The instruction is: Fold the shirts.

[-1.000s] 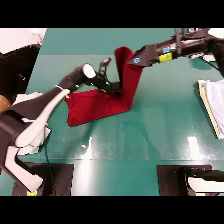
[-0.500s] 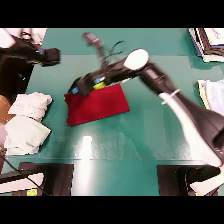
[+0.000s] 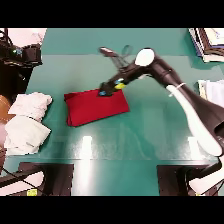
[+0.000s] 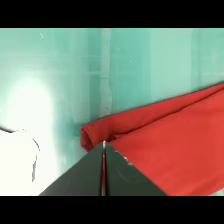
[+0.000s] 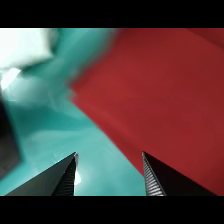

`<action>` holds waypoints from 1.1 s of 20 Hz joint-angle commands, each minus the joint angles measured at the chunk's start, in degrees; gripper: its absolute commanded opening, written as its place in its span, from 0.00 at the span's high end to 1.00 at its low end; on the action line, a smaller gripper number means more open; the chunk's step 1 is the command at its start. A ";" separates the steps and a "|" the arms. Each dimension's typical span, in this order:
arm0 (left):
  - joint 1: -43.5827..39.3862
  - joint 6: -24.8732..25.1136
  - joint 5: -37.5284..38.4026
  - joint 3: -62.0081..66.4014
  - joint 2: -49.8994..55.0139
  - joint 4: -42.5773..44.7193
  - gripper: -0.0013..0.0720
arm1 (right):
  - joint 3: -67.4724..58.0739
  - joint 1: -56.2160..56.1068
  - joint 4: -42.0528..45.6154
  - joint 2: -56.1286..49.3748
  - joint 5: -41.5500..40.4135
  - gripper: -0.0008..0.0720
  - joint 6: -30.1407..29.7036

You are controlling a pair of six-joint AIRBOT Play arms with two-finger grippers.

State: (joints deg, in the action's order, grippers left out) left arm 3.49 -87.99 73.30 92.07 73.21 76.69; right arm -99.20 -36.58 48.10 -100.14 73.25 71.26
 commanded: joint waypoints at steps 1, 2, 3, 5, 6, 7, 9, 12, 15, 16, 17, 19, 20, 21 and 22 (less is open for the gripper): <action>0.24 0.39 0.61 0.00 -0.11 -1.79 0.95 | 13.18 12.48 1.31 3.13 -0.22 0.36 3.80; 0.24 0.39 0.39 0.00 -0.13 -2.54 0.95 | 16.02 15.63 0.55 2.80 -0.96 0.36 4.50; 0.24 0.39 0.02 0.00 -0.13 -3.13 0.95 | 18.01 17.59 -1.38 1.95 -1.64 0.32 4.46; 0.24 0.39 -0.85 0.00 -0.11 -3.89 0.95 | 20.83 20.15 -7.34 -0.79 -2.69 0.29 3.32; 0.24 0.39 -1.16 0.00 -0.11 -3.91 0.95 | 21.40 20.22 -9.94 -2.34 -2.93 0.29 1.99; 0.24 0.37 -1.40 0.00 -0.11 -3.91 0.95 | 21.05 19.69 -12.11 -4.31 -2.84 0.29 1.29; 0.24 0.39 -1.49 0.00 -0.11 -3.91 0.95 | 18.64 17.51 -14.47 -8.17 -2.84 0.29 1.31; 0.24 0.39 -1.49 0.00 -0.11 -4.22 0.95 | 11.82 12.81 -17.25 -13.90 -2.34 0.29 1.31; 0.24 0.39 -1.25 0.00 -0.11 -5.51 0.95 | 5.25 8.22 -17.92 -17.51 -2.21 0.47 1.20; 0.24 0.39 -1.25 0.00 -0.11 -6.29 0.95 | 3.54 7.17 -17.88 -18.12 -2.16 0.59 0.59; 0.24 0.42 -1.29 0.00 -0.11 -7.45 0.95 | 2.08 6.49 -17.88 -18.43 -2.05 0.85 -0.94; -0.42 0.66 -1.27 0.00 -0.13 -8.35 0.95 | -0.07 6.45 -16.87 -18.18 -1.66 0.97 -1.81; -1.36 1.01 -1.25 0.00 -0.11 -8.09 0.95 | -0.87 6.97 -15.69 -17.75 -0.98 0.97 -1.70; -2.62 1.01 -1.27 0.00 -0.13 -8.07 0.95 | -1.16 7.98 -14.38 -16.57 -0.68 0.97 -1.55; -4.07 1.01 -1.29 0.00 -0.13 -8.07 0.95 | -0.90 9.55 -12.31 -14.69 -1.01 0.97 -0.74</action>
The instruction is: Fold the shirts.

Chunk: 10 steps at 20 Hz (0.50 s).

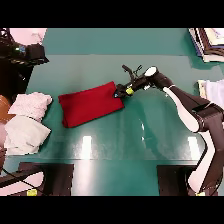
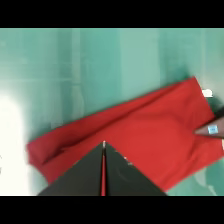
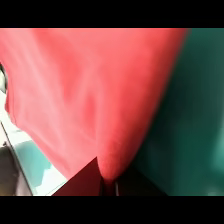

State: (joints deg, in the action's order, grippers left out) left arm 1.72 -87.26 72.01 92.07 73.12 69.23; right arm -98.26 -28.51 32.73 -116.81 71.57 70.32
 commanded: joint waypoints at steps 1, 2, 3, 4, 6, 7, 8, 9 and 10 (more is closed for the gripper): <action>-4.00 0.31 -0.02 0.00 -0.04 -0.63 0.95 | -1.18 3.34 4.87 4.11 0.07 0.97 0.81; -5.66 0.31 -0.11 0.00 -0.02 -0.63 0.95 | -0.04 5.99 6.19 6.75 -0.55 0.97 1.27; -7.37 0.28 -0.44 0.00 -0.02 -0.63 0.95 | 1.60 8.94 6.78 9.51 -1.38 0.97 1.51; -8.94 0.28 -0.87 0.00 -0.02 -0.66 0.95 | 3.93 12.76 6.84 12.87 -2.54 0.97 1.68; -11.34 0.26 -1.68 0.00 -0.02 -0.68 0.95 | 8.68 21.40 6.99 19.54 -4.61 0.97 1.68; -12.39 0.24 -2.21 0.00 -0.02 -0.66 0.95 | 10.69 25.97 7.61 22.73 -6.08 0.97 1.68; -13.29 0.24 -2.82 0.00 -0.02 -0.66 0.95 | 12.31 30.97 8.55 25.83 -7.78 0.97 1.68; -14.23 0.22 -3.54 0.00 -0.02 -0.70 0.95 | 13.40 35.65 9.18 28.28 -9.25 0.97 1.70; -15.04 0.07 -4.24 0.00 -0.02 -0.70 0.95 | 14.16 40.63 9.35 30.45 -10.54 0.97 1.68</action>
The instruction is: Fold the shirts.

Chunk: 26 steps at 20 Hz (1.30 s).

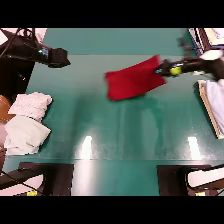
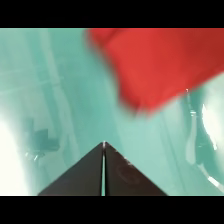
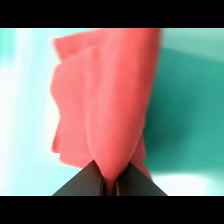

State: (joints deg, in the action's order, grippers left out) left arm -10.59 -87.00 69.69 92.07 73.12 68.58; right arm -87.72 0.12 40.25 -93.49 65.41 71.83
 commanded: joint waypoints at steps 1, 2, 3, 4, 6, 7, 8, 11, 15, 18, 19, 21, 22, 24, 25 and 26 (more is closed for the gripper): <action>-3.56 -0.70 -2.62 0.00 -0.02 -0.02 0.95 | 3.91 16.39 1.75 8.50 -5.07 0.97 0.17; -4.33 -1.51 -3.39 0.00 -0.02 -0.04 0.95 | 3.87 20.72 1.75 9.42 -5.44 0.97 0.17; -5.11 -1.68 -4.26 0.00 -0.02 -0.04 0.95 | 3.87 24.50 1.66 10.01 -5.55 0.97 0.17; -5.81 -1.70 -4.90 0.00 -0.02 -0.02 0.95 | 3.87 27.85 1.33 10.27 -5.62 0.97 0.17; -7.06 -1.70 -6.32 0.00 -0.02 -0.02 0.95 | 3.87 32.70 1.31 10.25 -6.56 0.97 0.17; -7.48 -1.73 -6.84 0.00 -0.02 -0.02 0.95 | 3.85 34.25 1.27 10.25 -7.63 0.97 0.17; -7.76 -1.73 -7.19 0.00 -0.02 -0.02 0.95 | 3.85 35.26 0.74 10.25 -8.46 0.97 0.15; -7.76 -1.73 -7.17 0.00 -0.02 0.00 0.95 | 3.26 36.54 -1.66 10.21 -10.01 0.97 0.07; -7.76 -1.70 -6.82 0.00 -0.02 -0.02 0.95 | -4.22 36.57 -1.07 10.25 -8.24 0.97 0.02; -7.76 -1.66 -5.95 0.00 -0.02 0.00 0.95 | -10.80 37.90 3.76 10.27 -2.78 0.97 3.45; -7.76 -1.51 -5.55 0.00 -0.02 0.00 0.95 | -12.37 38.40 5.60 10.32 -0.50 0.97 4.39; -7.76 -1.51 -5.20 0.00 -0.02 0.00 0.95 | -13.05 39.76 7.76 11.58 2.80 0.97 4.46; -7.76 -1.49 -4.96 0.00 -0.02 0.02 0.95 | -13.00 40.24 9.42 12.48 4.09 0.97 4.79; -7.76 -1.49 -4.81 0.00 -0.02 0.00 0.95 | -12.94 41.38 14.29 14.03 7.28 0.97 7.43; -7.76 -1.44 -4.48 0.00 -0.02 0.02 0.95 | -12.94 41.83 17.05 14.71 8.92 0.97 8.79; -7.76 -1.20 -4.09 0.00 -0.02 0.02 0.95 | -12.92 42.27 19.43 15.30 10.43 0.97 9.97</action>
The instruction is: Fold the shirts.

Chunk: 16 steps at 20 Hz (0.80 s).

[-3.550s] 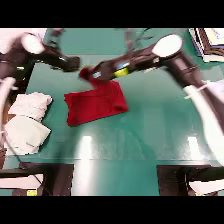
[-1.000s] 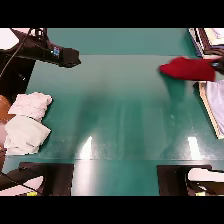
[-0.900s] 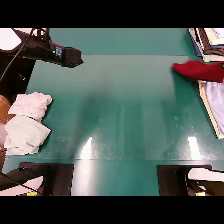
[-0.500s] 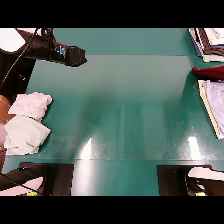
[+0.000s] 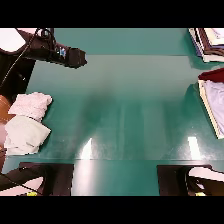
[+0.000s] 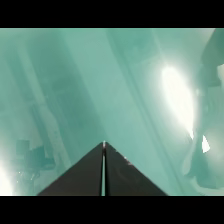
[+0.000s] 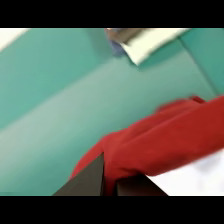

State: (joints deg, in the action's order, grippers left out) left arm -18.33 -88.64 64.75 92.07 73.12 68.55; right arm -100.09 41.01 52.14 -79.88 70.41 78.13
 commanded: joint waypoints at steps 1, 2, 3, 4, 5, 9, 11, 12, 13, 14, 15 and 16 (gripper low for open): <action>-0.02 0.63 1.25 0.00 -0.02 0.04 0.95 | -0.50 1.97 10.49 2.25 7.13 0.97 5.07; -0.02 0.66 1.62 0.00 -0.02 0.04 0.95 | -0.50 2.32 13.14 2.62 8.96 0.97 6.43; -0.02 0.92 1.95 0.00 -0.02 0.07 0.95 | 0.04 2.73 15.19 3.06 10.51 0.97 7.37; -0.02 1.84 2.23 0.00 -0.02 0.07 0.95 | 1.81 3.08 15.93 3.78 11.17 0.97 7.52; -0.02 2.12 2.36 0.00 -0.02 0.07 0.95 | 4.83 3.87 16.20 4.83 11.23 0.97 7.52; -0.02 2.14 2.38 0.00 -0.02 0.09 0.95 | 18.16 7.78 17.05 9.01 11.87 0.52 7.52; -0.02 2.14 2.64 0.00 -0.02 0.11 0.95 | 22.43 11.13 16.94 10.69 11.23 0.16 7.52; -0.02 2.14 2.84 0.00 -0.02 0.11 0.95 | 23.37 12.72 16.74 11.32 11.17 0.16 7.52; -0.02 2.12 2.95 0.00 -0.02 0.11 0.95 | 23.43 13.44 15.45 11.85 10.86 0.16 7.52; -0.02 2.12 2.99 0.00 -0.02 0.11 0.95 | 23.41 13.53 13.07 12.41 10.01 0.16 7.50; -0.02 2.10 2.99 0.00 -0.02 0.07 0.95 | 23.41 13.03 9.16 13.14 8.98 0.16 7.45; -0.02 2.10 3.04 0.00 -0.04 0.02 0.95 | 23.41 11.63 5.51 13.84 8.07 0.16 7.32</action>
State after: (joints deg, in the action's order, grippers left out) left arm -18.33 -86.56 67.59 92.07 73.12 68.64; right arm -78.19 52.77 64.84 -67.96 80.36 85.47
